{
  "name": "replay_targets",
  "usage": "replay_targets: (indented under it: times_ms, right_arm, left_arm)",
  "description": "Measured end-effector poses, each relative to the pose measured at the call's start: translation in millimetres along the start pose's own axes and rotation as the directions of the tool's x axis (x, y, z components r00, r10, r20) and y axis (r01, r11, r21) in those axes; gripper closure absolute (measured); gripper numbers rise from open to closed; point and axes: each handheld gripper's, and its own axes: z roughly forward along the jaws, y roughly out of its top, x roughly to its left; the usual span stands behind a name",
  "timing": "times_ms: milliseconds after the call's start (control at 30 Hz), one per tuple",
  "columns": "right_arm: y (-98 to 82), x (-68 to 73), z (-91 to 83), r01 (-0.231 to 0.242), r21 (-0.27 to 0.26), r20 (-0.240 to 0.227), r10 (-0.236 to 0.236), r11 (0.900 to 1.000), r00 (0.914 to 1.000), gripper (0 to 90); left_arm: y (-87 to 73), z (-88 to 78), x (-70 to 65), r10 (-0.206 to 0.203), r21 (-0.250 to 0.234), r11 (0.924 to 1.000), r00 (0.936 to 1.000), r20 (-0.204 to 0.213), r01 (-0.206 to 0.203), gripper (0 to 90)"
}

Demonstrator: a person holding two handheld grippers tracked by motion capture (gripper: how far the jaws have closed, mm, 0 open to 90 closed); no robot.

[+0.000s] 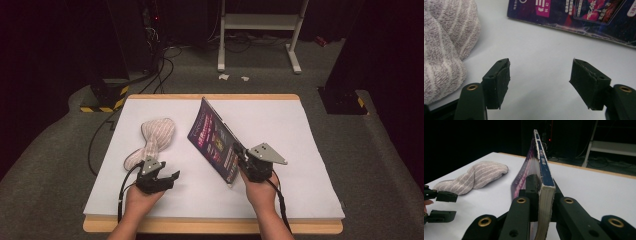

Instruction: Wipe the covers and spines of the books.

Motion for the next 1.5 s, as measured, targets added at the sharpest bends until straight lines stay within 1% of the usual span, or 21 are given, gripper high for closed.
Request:
replay_targets:
  times_ms: [100,233,300,400,600,700,833,900,1000,1100,1133,1200,1400,1500]
  right_arm:
    - [3.6,-0.2,-2.0,0.008,-0.018,0.015,-0.008,1.0,0.9999,84.7]
    - [8.3,-5.1,-4.8,0.007,-0.029,0.037,-0.006,1.0,0.9993,84.7]
    - [10.5,-9.0,-6.9,0.002,-0.036,0.047,0.0,0.999,0.9989,84.7]
    - [13.6,-15.0,-11.5,0.007,-0.05,0.072,-0.004,0.999,0.9974,84.7]
    - [19.4,-32.8,-22.4,-0.008,-0.077,0.12,0.018,0.997,0.9926,84.7]
    - [21.6,-44.4,-30.8,-0.008,-0.09,0.152,0.022,0.996,0.9882,84.7]
    - [21.5,-58.4,-41.9,0.003,-0.093,0.208,0.016,0.996,0.9779,84.6]
    - [19.7,-64.1,-44.4,0.003,-0.092,0.232,0.019,0.996,0.9725,84.7]
    - [15.0,-68.9,-43.5,0.003,-0.087,0.253,0.019,0.996,0.9672,84.7]
    - [8.6,-66.4,-38.5,-0.013,-0.066,0.235,0.029,0.998,0.9715,84.6]
    - [6.2,-63.6,-36.2,-0.008,-0.061,0.228,0.022,0.998,0.9733,84.6]
    - [2.4,-57.6,-33.3,-0.008,-0.068,0.204,0.021,0.998,0.9788,84.6]
    - [-3.2,-34.6,-21.1,0.007,-0.05,0.145,0.0,0.999,0.9894,84.5]
    - [-6.3,-22.4,-13.5,0.022,-0.033,0.117,-0.018,0.999,0.9929,84.4]
  left_arm:
    - [-0.2,0.8,0.2,0.003,0.006,1.0,1.0,-0.003,-0.003,31.9]
    - [-0.4,1.2,-0.2,0.012,0.006,0.9999,0.9999,-0.007,-0.012,31.9]
    - [-0.5,1.2,-0.5,0.014,0.006,0.9999,0.9999,-0.009,-0.014,31.8]
    - [-0.5,1.0,-0.5,0.013,0.005,0.9999,0.9998,-0.012,-0.013,31.7]
    - [-0.6,1.1,0.3,0.014,0.005,0.9999,0.9998,-0.014,-0.014,31.7]
    - [-0.8,1.0,0.5,0.014,0.007,0.9999,0.9997,-0.017,-0.014,31.7]
    - [-0.7,1.7,0.2,0.015,0.009,0.9998,0.9997,-0.017,-0.015,31.9]
    - [-0.4,1.6,0.0,0.0,0.007,1.0,1.0,-0.001,0.0,31.8]
    - [0.3,0.6,-1.3,0.007,0.002,1.0,1.0,-0.005,-0.007,31.9]
    - [0.0,1.3,-0.5,0.011,0.011,0.9999,0.9999,-0.008,-0.011,31.8]
    - [-0.2,1.7,-0.5,0.007,0.01,0.9999,1.0,-0.005,-0.007,31.8]
    - [-0.3,1.6,-0.7,0.012,0.013,0.9998,0.9999,-0.006,-0.012,31.8]
    - [-0.6,1.6,-0.8,0.016,0.014,0.9998,0.9999,-0.004,-0.016,31.8]
    - [-0.7,1.8,-1.3,0.019,0.015,0.9997,0.9998,-0.002,-0.019,31.9]
